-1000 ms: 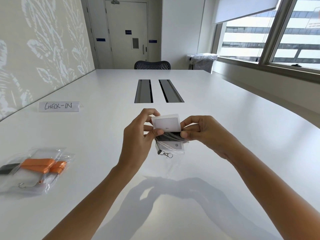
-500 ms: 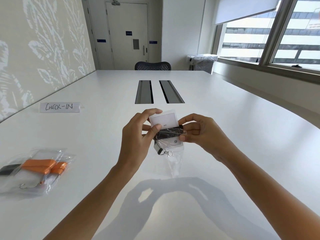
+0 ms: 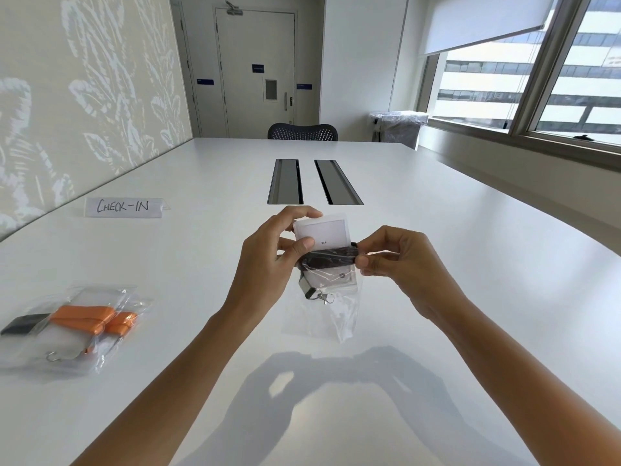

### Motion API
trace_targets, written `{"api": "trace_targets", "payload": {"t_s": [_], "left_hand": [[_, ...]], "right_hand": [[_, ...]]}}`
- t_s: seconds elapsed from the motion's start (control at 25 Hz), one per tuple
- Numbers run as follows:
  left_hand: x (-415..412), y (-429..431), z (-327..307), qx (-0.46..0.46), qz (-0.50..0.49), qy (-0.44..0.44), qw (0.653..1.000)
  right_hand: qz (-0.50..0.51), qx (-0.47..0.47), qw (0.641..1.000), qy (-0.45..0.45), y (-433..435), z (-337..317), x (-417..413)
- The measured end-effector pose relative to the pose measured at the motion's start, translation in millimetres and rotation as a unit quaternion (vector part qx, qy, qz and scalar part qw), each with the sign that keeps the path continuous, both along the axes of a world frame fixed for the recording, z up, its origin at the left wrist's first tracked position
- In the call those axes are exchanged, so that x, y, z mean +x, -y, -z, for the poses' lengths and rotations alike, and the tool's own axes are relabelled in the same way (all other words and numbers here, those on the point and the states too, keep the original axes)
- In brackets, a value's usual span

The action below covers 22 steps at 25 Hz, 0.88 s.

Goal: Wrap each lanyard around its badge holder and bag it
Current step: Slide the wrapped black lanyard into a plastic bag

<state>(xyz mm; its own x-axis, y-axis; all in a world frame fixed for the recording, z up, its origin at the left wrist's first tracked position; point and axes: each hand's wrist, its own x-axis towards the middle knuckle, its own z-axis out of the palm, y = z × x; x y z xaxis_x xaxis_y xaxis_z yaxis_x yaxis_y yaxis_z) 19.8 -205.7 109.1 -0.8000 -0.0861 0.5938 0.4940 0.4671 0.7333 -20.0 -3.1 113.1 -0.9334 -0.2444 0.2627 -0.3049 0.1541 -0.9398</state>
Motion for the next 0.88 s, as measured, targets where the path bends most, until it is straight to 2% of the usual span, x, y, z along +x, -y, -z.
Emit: {"api": "trace_targets", "payload": {"t_s": [0.2, 0.4, 0.6, 0.76, 0.88], "left_hand": [[-0.3, -0.9, 1.4, -0.018, -0.001, 0.002, 1.0], [-0.4, -0.5, 4.6, -0.004, -0.025, -0.003, 1.0], [-1.9, -2.9, 6.0, 0.002, -0.017, 0.004, 1.0], [-2.2, -1.4, 6.5, -0.031, -0.01, -0.015, 0.999], [-2.5, -1.5, 7.2, -0.053, -0.003, -0.034, 0.998]], "right_hand": [[0.019, 0.004, 0.999, -0.026, 0.1, 2.6, 0.4], [0.003, 0.039, 0.995, -0.097, 4.1, 1.1, 4.2], [0.015, 0.043, 0.993, -0.112, 3.2, -1.0, 2.7], [-0.011, 0.141, 0.981, -0.136, 3.4, -1.1, 1.5], [-0.015, 0.217, 0.949, -0.227, 3.0, -0.2, 1.5]]}}
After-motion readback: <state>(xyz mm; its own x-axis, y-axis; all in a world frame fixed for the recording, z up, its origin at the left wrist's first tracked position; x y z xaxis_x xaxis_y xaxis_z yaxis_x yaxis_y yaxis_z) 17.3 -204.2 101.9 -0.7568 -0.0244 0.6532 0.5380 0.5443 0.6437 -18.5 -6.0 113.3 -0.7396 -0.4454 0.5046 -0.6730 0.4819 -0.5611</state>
